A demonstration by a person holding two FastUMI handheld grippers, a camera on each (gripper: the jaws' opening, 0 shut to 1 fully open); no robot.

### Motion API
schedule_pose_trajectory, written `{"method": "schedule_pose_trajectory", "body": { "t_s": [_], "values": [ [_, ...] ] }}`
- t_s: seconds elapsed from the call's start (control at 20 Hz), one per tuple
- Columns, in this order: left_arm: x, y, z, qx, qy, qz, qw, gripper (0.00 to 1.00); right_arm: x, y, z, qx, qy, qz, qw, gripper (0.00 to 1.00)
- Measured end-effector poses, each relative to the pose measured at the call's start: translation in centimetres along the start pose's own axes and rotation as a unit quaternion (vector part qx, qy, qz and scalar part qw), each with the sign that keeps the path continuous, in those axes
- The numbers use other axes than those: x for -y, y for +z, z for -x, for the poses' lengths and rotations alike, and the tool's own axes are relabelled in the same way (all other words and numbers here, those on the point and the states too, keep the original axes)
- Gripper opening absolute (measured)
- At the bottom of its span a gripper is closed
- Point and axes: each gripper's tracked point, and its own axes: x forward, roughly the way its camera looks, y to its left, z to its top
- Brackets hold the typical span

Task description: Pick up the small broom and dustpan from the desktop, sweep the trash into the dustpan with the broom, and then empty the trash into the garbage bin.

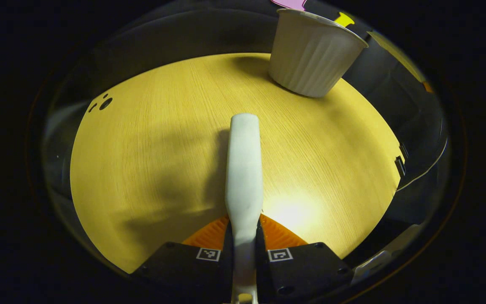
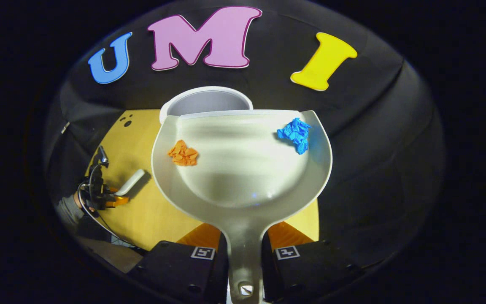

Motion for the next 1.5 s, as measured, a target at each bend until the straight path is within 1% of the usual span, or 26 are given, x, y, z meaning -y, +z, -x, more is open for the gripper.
{"method": "schedule_pose_trajectory", "body": {
  "t_s": [0.05, 0.1, 0.2, 0.25, 0.3, 0.45, 0.5, 0.55, 0.6, 0.65, 0.85, 1.05, 1.1, 1.15, 1.2, 1.25, 1.3, 1.5],
  "values": [
    [0.0, -0.1, -0.2, -0.002, 0.001, 0.000, 1.000, 0.26, 0.9, 1.3, -0.6, -0.001, -0.015, 0.014, 1.000, 0.37],
    [-0.1, -0.2, -0.2, -0.004, 0.003, 0.000, 1.000, 0.27, 1.6, 2.8, -0.8, 0.002, -0.028, 0.030, 0.999, 0.41],
    [0.0, -0.2, -0.2, -0.005, 0.005, 0.001, 1.000, 0.27, 2.5, 5.2, -1.5, 0.000, -0.049, 0.066, 0.997, 0.33],
    [0.0, -0.2, -0.3, -0.006, 0.005, 0.002, 1.000, 0.27, 2.8, 6.2, -1.9, -0.001, -0.059, 0.085, 0.995, 0.41],
    [0.0, -0.2, -0.3, -0.006, 0.004, 0.002, 1.000, 0.27, 3.1, 7.8, -2.3, -0.003, -0.074, 0.112, 0.991, 0.36],
    [-0.2, -0.3, -0.6, -0.007, 0.002, 0.001, 1.000, 0.28, 3.4, 10.1, -3.4, -0.012, -0.101, 0.179, 0.979, 0.36],
    [-0.2, -0.4, -0.6, -0.008, 0.001, 0.001, 1.000, 0.27, 3.2, 10.7, -3.8, -0.020, -0.107, 0.200, 0.974, 0.32],
    [-0.3, -0.3, -0.7, -0.007, 0.001, 0.000, 1.000, 0.27, 3.0, 11.3, -4.2, -0.027, -0.113, 0.219, 0.969, 0.36],
    [-0.2, -0.4, -0.6, -0.008, 0.001, 0.000, 1.000, 0.27, 3.1, 11.6, -4.8, -0.036, -0.118, 0.236, 0.964, 0.36],
    [-0.2, -0.4, -0.6, -0.008, 0.001, 0.000, 1.000, 0.27, 3.1, 11.6, -5.2, -0.049, -0.120, 0.252, 0.959, 0.36],
    [-0.4, -0.5, -0.9, -0.011, 0.002, 0.002, 1.000, 0.27, 2.5, 12.0, -6.3, -0.086, -0.115, 0.289, 0.946, 0.36],
    [-0.4, -0.5, -1.1, -0.016, 0.003, -0.002, 1.000, 0.27, 2.0, 13.0, -6.7, -0.116, -0.101, 0.329, 0.932, 0.36],
    [-0.4, -0.5, -1.2, -0.017, 0.003, -0.003, 1.000, 0.27, 1.9, 13.3, -6.7, -0.126, -0.099, 0.345, 0.925, 0.35],
    [-0.4, -0.5, -1.3, -0.019, 0.004, -0.003, 1.000, 0.27, 2.1, 13.7, -6.8, -0.142, -0.102, 0.365, 0.915, 0.35],
    [-0.3, -0.5, -1.2, -0.018, 0.005, -0.002, 1.000, 0.27, 2.1, 13.8, -6.9, -0.152, -0.103, 0.379, 0.907, 0.35],
    [-0.4, -0.4, -1.2, -0.019, 0.005, 0.000, 1.000, 0.27, 2.0, 14.1, -6.8, -0.157, -0.103, 0.387, 0.903, 0.35],
    [-0.5, -0.4, -1.2, -0.018, 0.005, 0.001, 1.000, 0.27, 1.9, 14.3, -6.8, -0.163, -0.102, 0.392, 0.900, 0.36],
    [-0.6, -0.4, -1.2, -0.018, 0.009, 0.006, 1.000, 0.26, 1.7, 14.7, -7.2, -0.164, -0.103, 0.395, 0.898, 0.36]
  ]
}}
